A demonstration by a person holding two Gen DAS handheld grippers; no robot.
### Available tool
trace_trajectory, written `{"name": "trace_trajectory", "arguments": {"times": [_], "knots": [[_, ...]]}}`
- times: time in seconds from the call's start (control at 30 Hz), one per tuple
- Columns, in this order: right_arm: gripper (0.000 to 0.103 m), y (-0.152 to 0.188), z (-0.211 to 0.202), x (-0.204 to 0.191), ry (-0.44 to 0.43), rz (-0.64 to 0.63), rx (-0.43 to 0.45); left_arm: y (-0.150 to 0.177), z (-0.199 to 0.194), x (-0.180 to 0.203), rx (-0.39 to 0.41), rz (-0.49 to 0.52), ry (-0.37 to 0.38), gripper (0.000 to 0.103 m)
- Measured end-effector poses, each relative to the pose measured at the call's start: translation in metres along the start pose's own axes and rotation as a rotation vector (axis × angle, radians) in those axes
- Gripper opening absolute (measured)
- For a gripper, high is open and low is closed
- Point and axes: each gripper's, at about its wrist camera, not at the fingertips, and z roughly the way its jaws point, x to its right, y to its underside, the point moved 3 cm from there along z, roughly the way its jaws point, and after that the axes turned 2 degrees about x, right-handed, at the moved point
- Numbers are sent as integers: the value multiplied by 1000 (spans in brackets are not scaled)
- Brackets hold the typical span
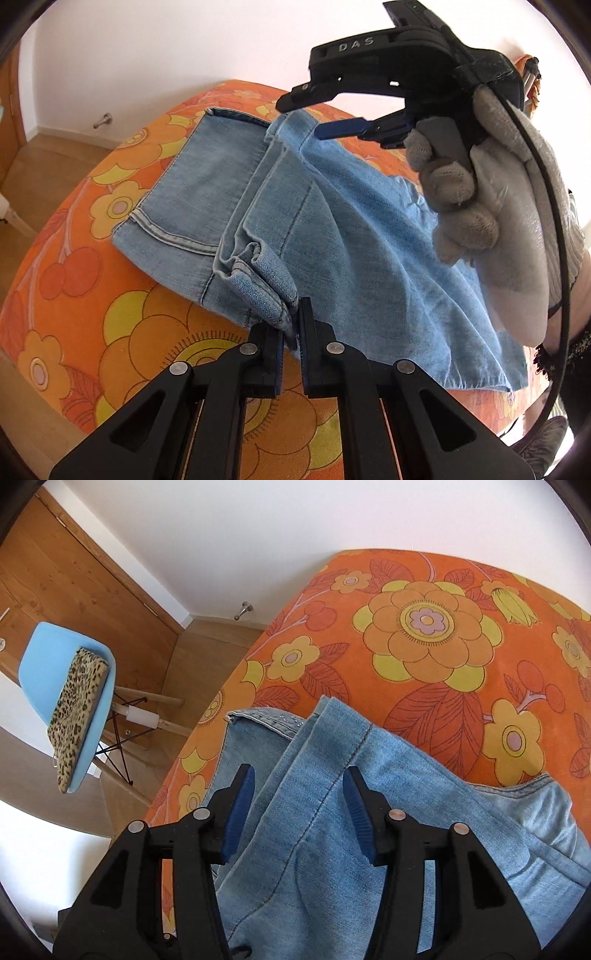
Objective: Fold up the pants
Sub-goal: 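Lower the hem onto the waistband and open both tools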
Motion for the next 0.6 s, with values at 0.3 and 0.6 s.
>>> {"name": "trace_trajectory", "arguments": {"times": [0.3, 0.6], "knots": [[52, 24, -116, 47, -8, -65, 111, -13, -48, -11, 110, 19, -107, 20], [52, 135, -185, 167, 191, -25, 89, -23, -11, 33, 55, 135, -58, 20]]}}
